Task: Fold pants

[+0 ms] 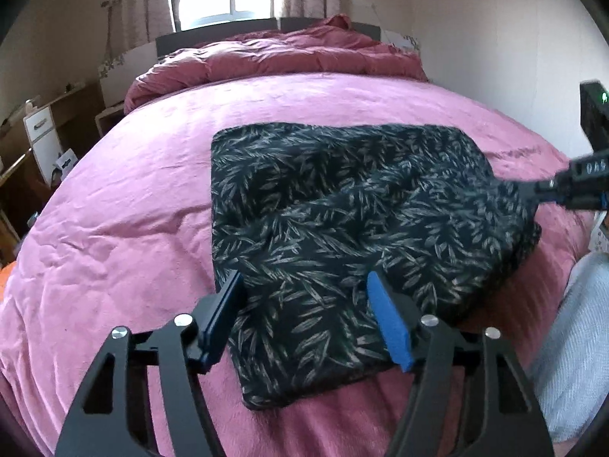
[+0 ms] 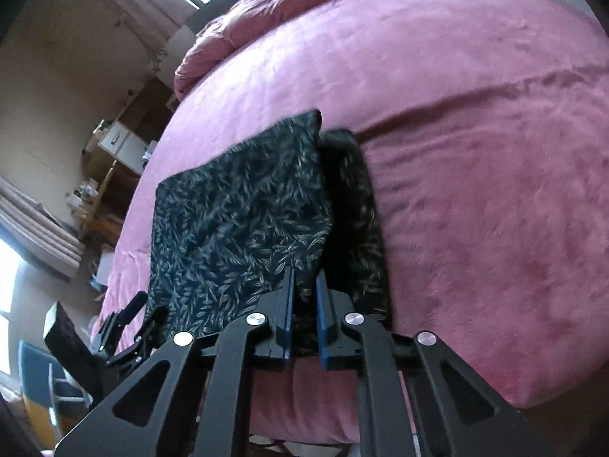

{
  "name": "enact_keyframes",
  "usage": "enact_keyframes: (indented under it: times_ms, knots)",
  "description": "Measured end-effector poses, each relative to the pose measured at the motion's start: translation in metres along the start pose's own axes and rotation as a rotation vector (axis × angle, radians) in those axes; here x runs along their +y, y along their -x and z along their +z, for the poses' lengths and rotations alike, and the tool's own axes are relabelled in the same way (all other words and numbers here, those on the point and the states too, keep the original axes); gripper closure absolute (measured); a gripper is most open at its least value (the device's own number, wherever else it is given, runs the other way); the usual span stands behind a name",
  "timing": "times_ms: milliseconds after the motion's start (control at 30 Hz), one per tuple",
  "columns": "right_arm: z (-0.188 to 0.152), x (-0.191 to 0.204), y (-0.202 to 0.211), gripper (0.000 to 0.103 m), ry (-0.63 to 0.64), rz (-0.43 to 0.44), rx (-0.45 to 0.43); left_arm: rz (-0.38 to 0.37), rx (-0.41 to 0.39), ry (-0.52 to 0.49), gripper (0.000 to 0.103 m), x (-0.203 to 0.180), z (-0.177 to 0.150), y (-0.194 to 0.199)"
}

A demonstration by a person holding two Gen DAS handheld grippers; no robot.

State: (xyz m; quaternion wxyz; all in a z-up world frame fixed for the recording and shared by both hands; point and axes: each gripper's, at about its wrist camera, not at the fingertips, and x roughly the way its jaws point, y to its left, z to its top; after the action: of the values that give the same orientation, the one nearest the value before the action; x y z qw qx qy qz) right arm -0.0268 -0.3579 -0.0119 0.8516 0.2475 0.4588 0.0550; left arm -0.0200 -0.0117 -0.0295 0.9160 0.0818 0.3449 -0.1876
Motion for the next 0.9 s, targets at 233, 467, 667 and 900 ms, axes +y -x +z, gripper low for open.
enact_keyframes:
  times_ms: [233, 467, 667, 900]
  knots:
    - [-0.014, -0.018, -0.010, 0.094, 0.006, -0.072, 0.069, 0.023, 0.018, -0.016, 0.040, -0.006, -0.007, -0.006]
    - [-0.021, -0.001, -0.004, 0.072, 0.067, -0.087, -0.009, 0.034, 0.035, 0.031, 0.038, -0.004, -0.002, -0.004]
    - [-0.014, 0.014, 0.023, 0.070, 0.153, -0.149, -0.190, 0.046, 0.079, 0.117, 0.024, 0.006, 0.007, -0.003]
    - [0.015, 0.034, 0.024, 0.070, 0.207, -0.122, -0.255, 0.093, 0.094, 0.127, 0.019, 0.010, 0.025, -0.004]
